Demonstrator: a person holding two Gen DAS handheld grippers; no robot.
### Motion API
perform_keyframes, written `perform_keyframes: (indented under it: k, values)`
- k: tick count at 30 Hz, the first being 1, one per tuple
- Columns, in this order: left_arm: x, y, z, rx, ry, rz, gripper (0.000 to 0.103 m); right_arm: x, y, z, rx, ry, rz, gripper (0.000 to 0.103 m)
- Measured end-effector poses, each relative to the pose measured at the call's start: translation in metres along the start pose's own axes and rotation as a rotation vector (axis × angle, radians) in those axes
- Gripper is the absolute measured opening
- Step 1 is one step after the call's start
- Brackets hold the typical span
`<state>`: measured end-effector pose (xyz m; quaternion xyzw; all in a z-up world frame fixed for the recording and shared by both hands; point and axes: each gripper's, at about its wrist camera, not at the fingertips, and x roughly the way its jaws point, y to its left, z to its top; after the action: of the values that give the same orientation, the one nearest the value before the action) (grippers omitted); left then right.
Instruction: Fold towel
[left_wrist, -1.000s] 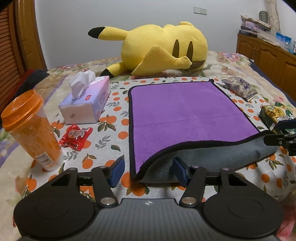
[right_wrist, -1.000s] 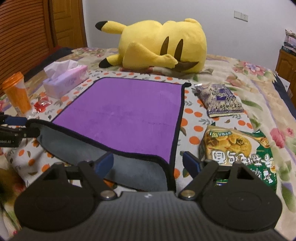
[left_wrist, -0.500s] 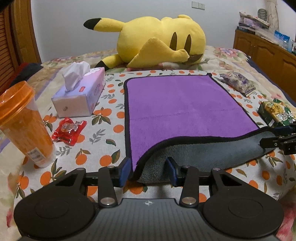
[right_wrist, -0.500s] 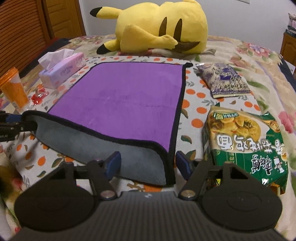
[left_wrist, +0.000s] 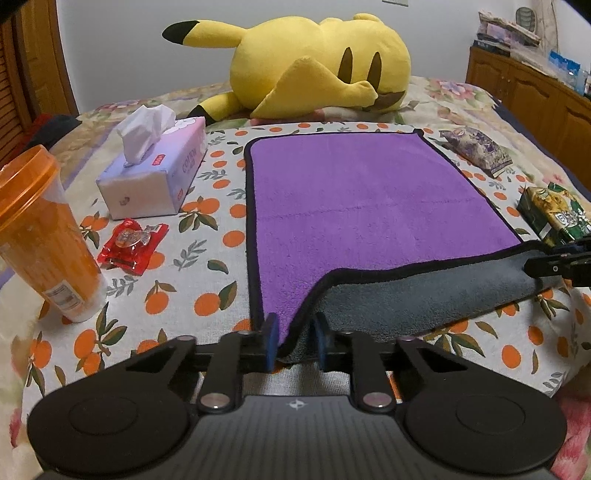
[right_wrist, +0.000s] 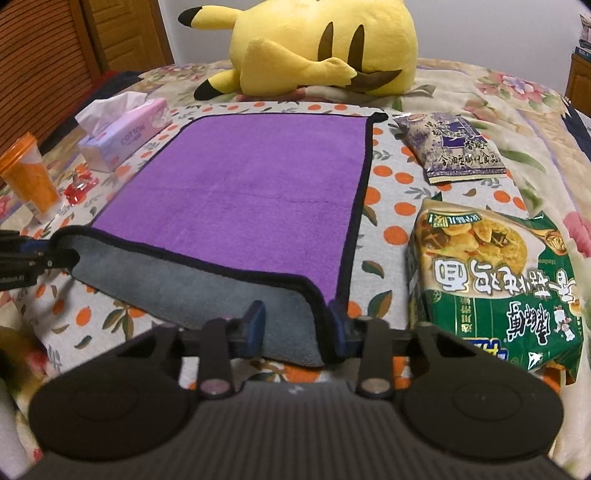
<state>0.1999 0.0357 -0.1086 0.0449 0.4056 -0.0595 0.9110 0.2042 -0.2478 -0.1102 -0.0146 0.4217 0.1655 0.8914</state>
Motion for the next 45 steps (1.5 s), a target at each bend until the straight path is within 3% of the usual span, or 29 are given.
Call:
perform_keyframes:
  k: [6,8,31,45]
  values:
    - [-0.003,-0.002,0.000,0.008,-0.017,-0.008,0.011,0.000,0.001,-0.001,-0.018,-0.001,-0.006,0.019]
    - [-0.004,-0.002,0.000,0.007,-0.024,-0.010,0.009,-0.001,0.001,0.000,-0.019,-0.004,-0.008,0.005]
    - [-0.037,-0.004,0.014,0.007,-0.171,-0.030,0.007,-0.021,-0.002,0.012,-0.027,-0.145,-0.001,0.004]
    - [-0.038,-0.004,0.019,0.007,-0.200,-0.034,0.007,-0.020,-0.005,0.019,-0.038,-0.181,-0.002,0.004]
